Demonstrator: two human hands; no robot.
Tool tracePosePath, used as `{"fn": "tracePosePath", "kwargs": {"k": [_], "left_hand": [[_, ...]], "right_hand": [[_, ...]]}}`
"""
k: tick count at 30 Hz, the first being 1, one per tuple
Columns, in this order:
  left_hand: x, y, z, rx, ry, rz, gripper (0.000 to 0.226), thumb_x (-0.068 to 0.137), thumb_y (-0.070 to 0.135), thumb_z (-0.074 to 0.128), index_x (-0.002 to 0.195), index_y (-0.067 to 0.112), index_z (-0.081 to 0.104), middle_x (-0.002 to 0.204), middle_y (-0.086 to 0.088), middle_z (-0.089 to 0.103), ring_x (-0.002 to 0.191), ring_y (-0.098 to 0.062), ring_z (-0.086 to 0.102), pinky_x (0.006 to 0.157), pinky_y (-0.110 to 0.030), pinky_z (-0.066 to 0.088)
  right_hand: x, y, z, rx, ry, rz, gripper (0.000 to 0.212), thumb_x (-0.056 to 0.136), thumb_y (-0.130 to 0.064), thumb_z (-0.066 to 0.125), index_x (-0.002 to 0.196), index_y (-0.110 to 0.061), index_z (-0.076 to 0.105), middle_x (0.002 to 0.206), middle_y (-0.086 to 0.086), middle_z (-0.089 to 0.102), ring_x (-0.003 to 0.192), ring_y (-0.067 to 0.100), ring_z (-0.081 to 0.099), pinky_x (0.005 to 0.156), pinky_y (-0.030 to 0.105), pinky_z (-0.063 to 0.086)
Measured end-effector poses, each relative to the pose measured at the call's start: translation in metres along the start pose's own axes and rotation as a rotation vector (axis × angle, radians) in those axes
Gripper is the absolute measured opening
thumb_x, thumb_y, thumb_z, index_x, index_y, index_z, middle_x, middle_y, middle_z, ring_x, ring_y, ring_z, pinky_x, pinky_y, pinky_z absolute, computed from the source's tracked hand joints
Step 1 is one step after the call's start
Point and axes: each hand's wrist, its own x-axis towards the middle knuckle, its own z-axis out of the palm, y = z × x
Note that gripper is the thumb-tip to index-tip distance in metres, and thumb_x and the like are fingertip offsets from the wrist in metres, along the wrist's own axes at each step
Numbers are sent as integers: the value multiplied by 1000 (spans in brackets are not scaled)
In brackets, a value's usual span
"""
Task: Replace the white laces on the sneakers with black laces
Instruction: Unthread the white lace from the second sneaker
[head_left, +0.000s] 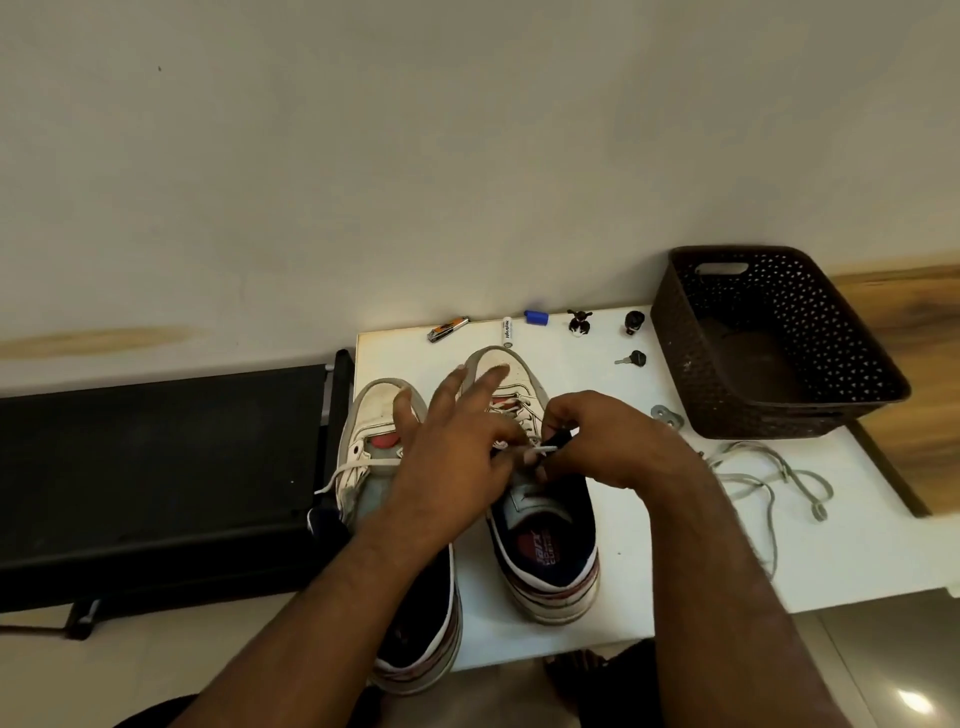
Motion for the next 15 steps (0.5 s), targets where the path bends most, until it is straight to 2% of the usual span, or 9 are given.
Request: {"fn": "tracePosePath", "kwargs": {"k": [2, 3, 4, 6, 9, 11, 12, 13, 15], "left_hand": [[2, -4, -6, -214, 138, -62, 5, 86, 43, 65, 87, 40, 70, 149, 26, 32, 141, -5, 22, 114, -46, -4], [3, -10, -11, -336, 236, -127, 7, 85, 36, 68, 79, 40, 67, 141, 26, 40, 133, -3, 33, 116, -46, 2], [4, -24, -15, -434, 347, -209, 16, 85, 29, 70, 75, 39, 64, 134, 23, 48, 125, -3, 42, 117, -49, 11], [6, -54, -22, -538, 561, -370, 14, 85, 26, 66, 76, 35, 62, 124, 10, 58, 115, -13, 55, 108, -53, 34], [5, -76, -29, -658, 718, -510, 10, 90, 23, 55, 84, 30, 56, 116, -5, 55, 106, -26, 58, 93, -50, 48], [3, -76, -31, -590, 783, -409, 10, 93, 13, 56, 98, 20, 52, 124, -6, 45, 117, -26, 50, 95, -50, 47], [3, -72, -32, -527, 749, -290, 15, 92, 12, 58, 105, 18, 53, 132, -6, 42, 126, -23, 45, 97, -50, 45], [3, -65, -31, -486, 650, -168, 20, 92, 15, 60, 109, 22, 55, 142, -1, 39, 133, -19, 38, 100, -52, 44], [2, -44, -22, -374, 298, -11, 27, 92, 28, 60, 117, 39, 57, 156, 12, 23, 146, -17, 18, 110, -57, 31]], "right_hand": [[-2, 2, -2, 12, -14, -2, 24, 73, -20, 80, 84, -24, 59, 106, -1, 60, 92, 14, 55, 69, 25, 43], [-2, 2, -3, 21, -17, 3, 25, 73, -21, 81, 86, -23, 60, 108, -1, 60, 96, 16, 55, 74, 27, 45], [-3, 2, -4, 29, -17, 10, 26, 73, -22, 81, 88, -23, 60, 109, -1, 60, 99, 17, 55, 78, 29, 46], [-3, 2, -4, 32, -20, 15, 27, 73, -24, 81, 91, -22, 61, 110, -1, 60, 100, 17, 55, 81, 30, 46], [-3, 0, -3, 49, -22, 0, 27, 74, -22, 80, 92, -21, 60, 108, -2, 60, 96, 15, 54, 75, 28, 45], [-2, 0, -2, 84, -11, -6, 29, 73, -19, 81, 91, -22, 59, 107, -3, 61, 91, 14, 55, 70, 26, 45], [-2, 0, -2, 108, -11, -4, 30, 72, -17, 81, 92, -23, 59, 106, -3, 62, 89, 12, 56, 69, 25, 46], [-2, -1, -2, 125, -15, 0, 31, 73, -16, 81, 93, -23, 59, 104, -3, 63, 87, 11, 57, 68, 24, 47], [-1, -3, -1, 123, -9, -9, 32, 73, -13, 80, 96, -24, 60, 103, -3, 65, 85, 10, 59, 66, 22, 47]]}}
